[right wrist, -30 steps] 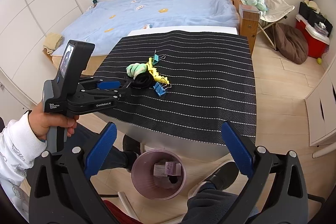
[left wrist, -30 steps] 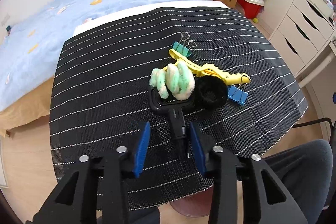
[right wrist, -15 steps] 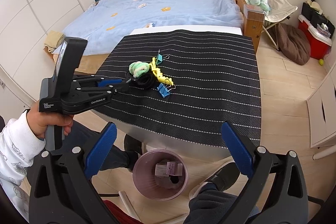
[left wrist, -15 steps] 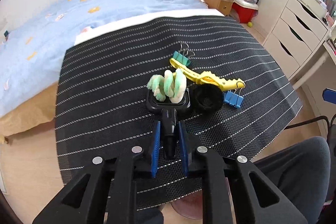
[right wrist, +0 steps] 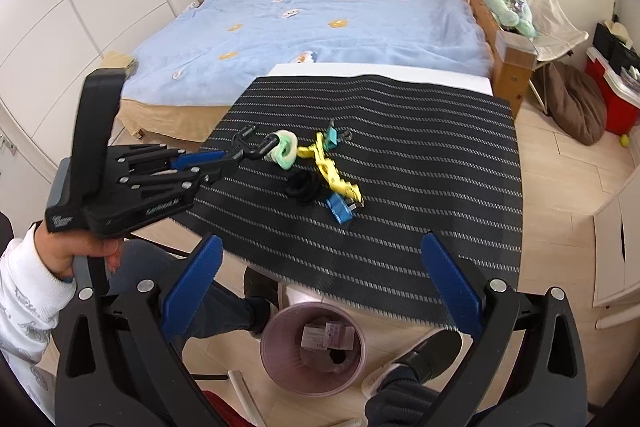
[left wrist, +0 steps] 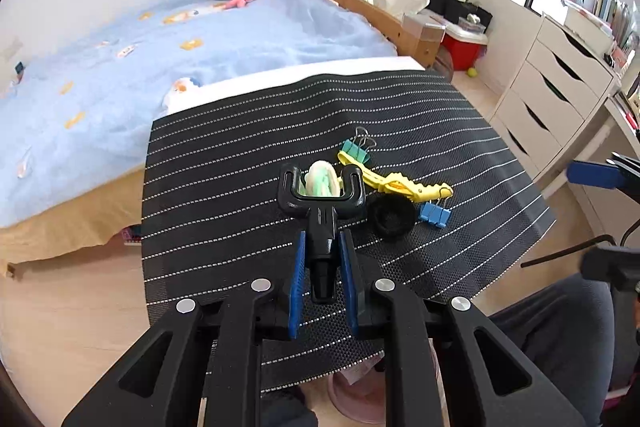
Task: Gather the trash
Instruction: 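Lift the black handle with the left tool while the right tool reaches to the teal binder clip, then grasp the teal binder clip with the right tool while the left holds the black handle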
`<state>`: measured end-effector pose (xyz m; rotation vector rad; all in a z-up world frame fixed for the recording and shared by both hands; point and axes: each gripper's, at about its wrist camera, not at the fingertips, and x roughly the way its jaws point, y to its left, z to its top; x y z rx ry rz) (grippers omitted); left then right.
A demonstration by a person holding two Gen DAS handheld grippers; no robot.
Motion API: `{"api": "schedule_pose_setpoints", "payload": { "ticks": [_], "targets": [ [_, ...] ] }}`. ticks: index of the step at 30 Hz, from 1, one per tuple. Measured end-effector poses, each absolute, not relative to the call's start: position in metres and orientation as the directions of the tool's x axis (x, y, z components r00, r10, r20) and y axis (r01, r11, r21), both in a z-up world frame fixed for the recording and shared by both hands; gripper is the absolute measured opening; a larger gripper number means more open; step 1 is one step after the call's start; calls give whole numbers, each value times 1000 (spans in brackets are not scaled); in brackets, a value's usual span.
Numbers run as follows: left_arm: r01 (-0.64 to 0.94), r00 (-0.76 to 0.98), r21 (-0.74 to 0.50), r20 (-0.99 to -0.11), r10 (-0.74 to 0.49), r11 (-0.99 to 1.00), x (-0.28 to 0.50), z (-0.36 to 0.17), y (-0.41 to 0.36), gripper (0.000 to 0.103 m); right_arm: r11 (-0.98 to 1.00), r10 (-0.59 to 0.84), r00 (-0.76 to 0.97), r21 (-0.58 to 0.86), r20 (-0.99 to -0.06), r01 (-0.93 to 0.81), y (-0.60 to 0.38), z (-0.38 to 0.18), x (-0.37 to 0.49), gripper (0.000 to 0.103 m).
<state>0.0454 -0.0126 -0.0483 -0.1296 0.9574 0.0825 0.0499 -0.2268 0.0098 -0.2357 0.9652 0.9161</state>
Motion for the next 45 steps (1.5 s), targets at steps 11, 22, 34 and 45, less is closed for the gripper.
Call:
{"api": "schedule_pose_setpoints", "payload": {
  "ticks": [11, 22, 34, 45],
  "targets": [
    [-137, 597, -82, -802, 16, 987, 30, -41, -8, 16, 597, 549, 215, 199, -808, -777, -168, 11, 101, 98],
    [-149, 598, -105, -802, 5, 983, 24, -46, 1, 16, 636, 521, 84, 320, -849, -702, -124, -28, 161, 94],
    [-164, 597, -123, -802, -1, 979, 21, -52, 10, 16, 655, 492, -17, 383, -870, -652, -101, -61, 181, 27],
    [-162, 595, -128, -804, -7, 978, 20, -55, 9, 16, 644, 508, 5, 375, -862, -667, -102, -53, 178, 1]
  ]
}}
